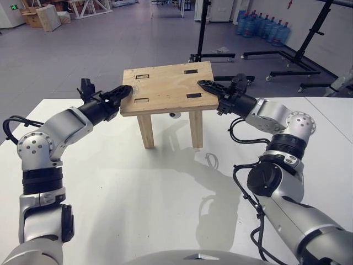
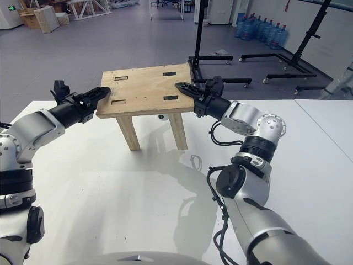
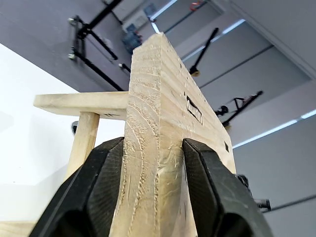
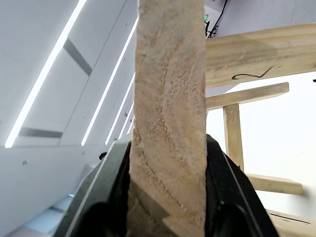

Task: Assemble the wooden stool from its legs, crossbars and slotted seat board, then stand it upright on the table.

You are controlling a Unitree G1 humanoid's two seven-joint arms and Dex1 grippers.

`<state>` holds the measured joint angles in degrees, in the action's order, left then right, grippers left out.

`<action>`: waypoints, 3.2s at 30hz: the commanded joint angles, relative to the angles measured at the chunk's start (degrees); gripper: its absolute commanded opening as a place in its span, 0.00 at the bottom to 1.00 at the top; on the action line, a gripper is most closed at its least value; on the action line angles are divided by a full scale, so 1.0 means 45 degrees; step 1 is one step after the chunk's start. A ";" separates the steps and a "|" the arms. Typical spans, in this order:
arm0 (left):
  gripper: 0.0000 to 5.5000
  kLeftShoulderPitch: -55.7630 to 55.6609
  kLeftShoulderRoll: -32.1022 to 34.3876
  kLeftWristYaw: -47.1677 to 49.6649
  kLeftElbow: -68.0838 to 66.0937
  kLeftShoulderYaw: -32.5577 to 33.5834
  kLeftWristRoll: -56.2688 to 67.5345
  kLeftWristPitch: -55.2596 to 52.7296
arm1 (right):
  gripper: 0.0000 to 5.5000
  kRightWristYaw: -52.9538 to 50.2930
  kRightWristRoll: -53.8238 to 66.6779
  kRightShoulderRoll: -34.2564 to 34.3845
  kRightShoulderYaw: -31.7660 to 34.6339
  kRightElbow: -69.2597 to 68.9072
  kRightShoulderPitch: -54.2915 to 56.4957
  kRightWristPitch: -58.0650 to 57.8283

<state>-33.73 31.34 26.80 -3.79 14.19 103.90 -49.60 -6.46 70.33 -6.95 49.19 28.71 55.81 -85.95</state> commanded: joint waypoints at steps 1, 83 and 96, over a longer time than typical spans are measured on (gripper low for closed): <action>0.33 -0.0621 -0.1099 0.1593 -0.0510 -0.0737 0.0720 -0.0177 | 0.25 -0.2503 0.0299 0.1299 0.0171 0.0268 0.0522 0.0875; 0.43 0.1518 0.0880 -0.4536 -0.0079 0.2619 -1.5618 0.4048 | 0.86 0.0494 -1.2958 -0.3273 -0.7622 -0.3653 -0.4680 1.5584; 0.43 0.0998 0.0211 -0.4865 -0.0024 0.2172 -1.6941 0.4234 | 0.86 0.0539 -1.3443 -0.3184 -0.7436 -0.3413 -0.4629 1.5984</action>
<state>-28.15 32.95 5.12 -4.63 24.42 28.62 -30.88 -3.95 10.44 -21.56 15.42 12.81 35.13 -14.74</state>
